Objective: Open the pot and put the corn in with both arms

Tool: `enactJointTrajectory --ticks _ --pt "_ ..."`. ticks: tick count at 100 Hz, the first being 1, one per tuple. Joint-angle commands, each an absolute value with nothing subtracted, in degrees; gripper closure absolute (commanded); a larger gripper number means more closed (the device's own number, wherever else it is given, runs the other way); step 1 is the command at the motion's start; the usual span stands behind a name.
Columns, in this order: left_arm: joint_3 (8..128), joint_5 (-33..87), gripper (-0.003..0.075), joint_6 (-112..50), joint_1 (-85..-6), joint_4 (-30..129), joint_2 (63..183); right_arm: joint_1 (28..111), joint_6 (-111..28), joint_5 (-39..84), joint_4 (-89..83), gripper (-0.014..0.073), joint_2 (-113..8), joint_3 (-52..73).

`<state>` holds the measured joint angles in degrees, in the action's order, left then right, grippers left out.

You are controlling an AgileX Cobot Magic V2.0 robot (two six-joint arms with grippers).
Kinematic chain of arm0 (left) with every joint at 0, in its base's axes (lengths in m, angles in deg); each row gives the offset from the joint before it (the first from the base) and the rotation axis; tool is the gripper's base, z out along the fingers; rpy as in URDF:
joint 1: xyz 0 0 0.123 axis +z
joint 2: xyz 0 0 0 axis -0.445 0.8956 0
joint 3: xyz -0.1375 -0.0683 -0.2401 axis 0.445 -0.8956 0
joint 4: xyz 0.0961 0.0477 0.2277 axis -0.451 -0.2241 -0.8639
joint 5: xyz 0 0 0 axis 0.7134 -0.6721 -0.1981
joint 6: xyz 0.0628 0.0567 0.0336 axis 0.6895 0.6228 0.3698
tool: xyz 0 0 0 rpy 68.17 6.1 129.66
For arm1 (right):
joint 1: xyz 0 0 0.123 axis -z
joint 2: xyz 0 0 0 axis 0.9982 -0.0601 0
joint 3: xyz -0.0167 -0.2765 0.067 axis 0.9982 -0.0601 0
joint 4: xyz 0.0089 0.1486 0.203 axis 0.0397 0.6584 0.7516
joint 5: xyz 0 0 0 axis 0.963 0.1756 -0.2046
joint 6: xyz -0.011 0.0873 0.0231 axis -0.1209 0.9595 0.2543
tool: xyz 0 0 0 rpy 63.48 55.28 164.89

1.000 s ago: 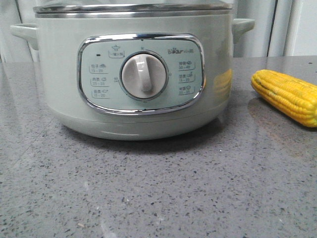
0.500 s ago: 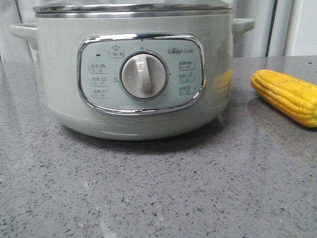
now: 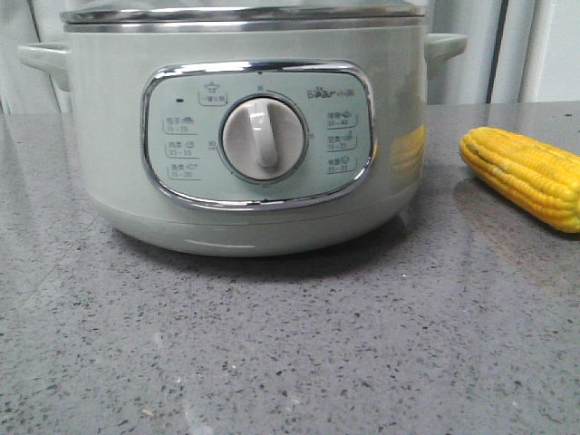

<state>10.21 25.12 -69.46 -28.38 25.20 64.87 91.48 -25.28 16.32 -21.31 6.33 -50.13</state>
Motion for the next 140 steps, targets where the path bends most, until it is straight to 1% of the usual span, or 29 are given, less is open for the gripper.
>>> enactJointTrajectory --ticks 1,19,32,58,69,75,91,104,113,122,134,140 --pt "9.15 31.29 0.0741 -70.08 -28.19 25.23 63.25 91.71 -25.48 19.22 -22.74 0.0647 7.73 -51.17" --pt "9.15 33.00 0.0741 -70.08 -28.19 25.23 63.25 91.71 -25.48 24.90 -17.30 0.0647 7.73 -51.17" --pt "9.15 37.07 0.0741 -70.08 -28.19 25.23 63.25 91.71 -25.48 29.95 -13.36 0.0647 7.73 -51.17" --pt "9.15 39.65 0.0741 -70.08 -28.19 25.23 63.25 91.71 -25.48 33.13 -13.35 0.0647 7.73 -51.17" --pt "9.38 40.09 0.0741 -70.08 -28.19 26.63 63.25 91.71 -25.48 38.37 -13.57 0.0647 7.73 -51.06" --pt "10.15 39.97 0.0741 -70.08 -28.19 28.92 63.25 91.71 -25.48 38.78 -13.57 0.0647 7.73 -50.63" --pt "14.30 39.65 0.0741 -70.08 -28.19 29.69 63.82 91.71 -25.48 34.19 -13.57 0.0647 7.66 -46.96" --pt "20.44 34.77 0.0741 -70.08 -28.19 29.53 67.32 91.71 -25.48 28.52 -13.57 0.0647 5.92 -41.64" --pt "25.01 33.49 0.0741 -70.08 -28.19 29.53 71.56 91.71 -25.48 20.79 -13.57 0.0646 2.24 -37.22" --pt "29.01 34.01 0.0741 -69.98 -28.19 29.53 76.45 91.71 -25.48 15.88 -13.57 0.0646 -2.63 -33.33" --pt "32.54 36.49 0.0741 -69.98 -28.19 29.53 82.39 91.71 -25.48 13.53 -13.09 0.0645 -9.20 -29.17" --pt "33.24 39.65 0.0741 -69.98 -28.19 29.53 85.10 91.71 -25.48 13.81 -11.77 0.0645 -11.96 -27.77"
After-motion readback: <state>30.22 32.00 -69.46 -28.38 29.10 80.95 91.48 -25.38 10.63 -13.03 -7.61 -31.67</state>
